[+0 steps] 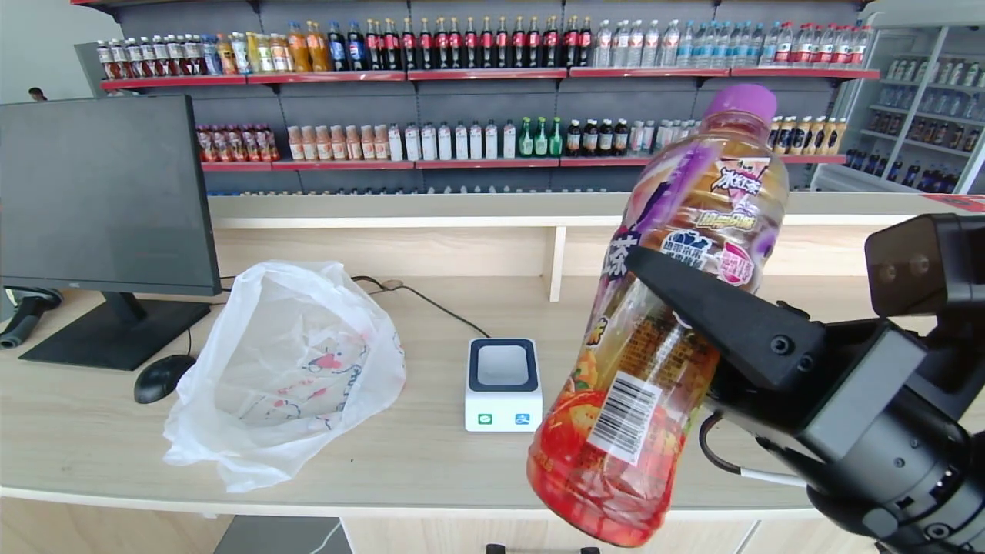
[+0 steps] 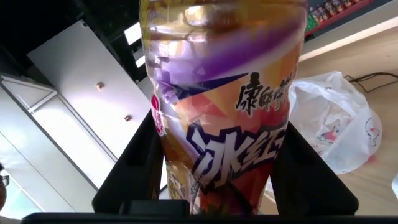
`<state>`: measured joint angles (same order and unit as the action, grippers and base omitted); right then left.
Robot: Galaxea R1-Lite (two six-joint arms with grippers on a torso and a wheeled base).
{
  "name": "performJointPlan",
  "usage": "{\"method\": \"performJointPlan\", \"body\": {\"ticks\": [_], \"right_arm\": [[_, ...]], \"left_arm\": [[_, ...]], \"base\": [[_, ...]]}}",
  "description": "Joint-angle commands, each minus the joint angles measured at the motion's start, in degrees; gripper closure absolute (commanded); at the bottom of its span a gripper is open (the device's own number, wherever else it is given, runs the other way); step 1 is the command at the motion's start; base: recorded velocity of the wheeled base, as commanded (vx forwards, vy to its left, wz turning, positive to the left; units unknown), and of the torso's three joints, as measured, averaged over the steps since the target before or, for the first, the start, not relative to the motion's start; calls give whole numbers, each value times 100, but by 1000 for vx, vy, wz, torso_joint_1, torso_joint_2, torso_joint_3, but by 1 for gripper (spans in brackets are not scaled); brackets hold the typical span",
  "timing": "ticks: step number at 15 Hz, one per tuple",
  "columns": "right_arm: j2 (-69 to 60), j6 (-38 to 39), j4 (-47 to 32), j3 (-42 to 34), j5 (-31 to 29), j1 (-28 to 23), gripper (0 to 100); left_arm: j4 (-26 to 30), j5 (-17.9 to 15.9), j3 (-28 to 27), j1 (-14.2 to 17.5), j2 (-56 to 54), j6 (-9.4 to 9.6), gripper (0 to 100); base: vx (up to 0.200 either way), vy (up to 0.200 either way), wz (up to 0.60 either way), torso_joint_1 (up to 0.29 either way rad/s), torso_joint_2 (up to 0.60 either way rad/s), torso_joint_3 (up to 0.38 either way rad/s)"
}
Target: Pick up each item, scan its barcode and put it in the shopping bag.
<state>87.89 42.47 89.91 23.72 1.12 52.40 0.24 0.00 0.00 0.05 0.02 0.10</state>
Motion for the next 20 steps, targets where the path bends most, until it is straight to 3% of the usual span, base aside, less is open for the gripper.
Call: {"method": "performJointPlan", "body": {"ticks": [1, 4, 10, 13, 16, 20], "right_arm": [[0, -327, 9, 18, 257, -10, 100], [149, -1320, 9, 53, 424, -72, 100], [369, -2982, 9, 344, 450, -1355, 100], [395, -3439, 9, 344, 398, -1618, 100], [202, -4564, 9, 300, 345, -2480, 100], [-229, -4318, 9, -351, 2, -2858, 100]], "left_arm": [[2, 0, 0, 4, -2, -1, 0], [2, 0, 0, 4, -2, -1, 0], [2, 0, 0, 4, -2, -1, 0], [2, 0, 0, 4, -2, -1, 0], [2, 0, 0, 4, -2, -1, 0], [2, 0, 0, 4, -2, 8, 0]], "base": [[0, 0, 0, 0, 0, 0], [0, 0, 0, 0, 0, 0], [0, 0, 0, 0, 0, 0], [0, 0, 0, 0, 0, 0], [0, 0, 0, 0, 0, 0], [0, 0, 0, 0, 0, 0]]}}
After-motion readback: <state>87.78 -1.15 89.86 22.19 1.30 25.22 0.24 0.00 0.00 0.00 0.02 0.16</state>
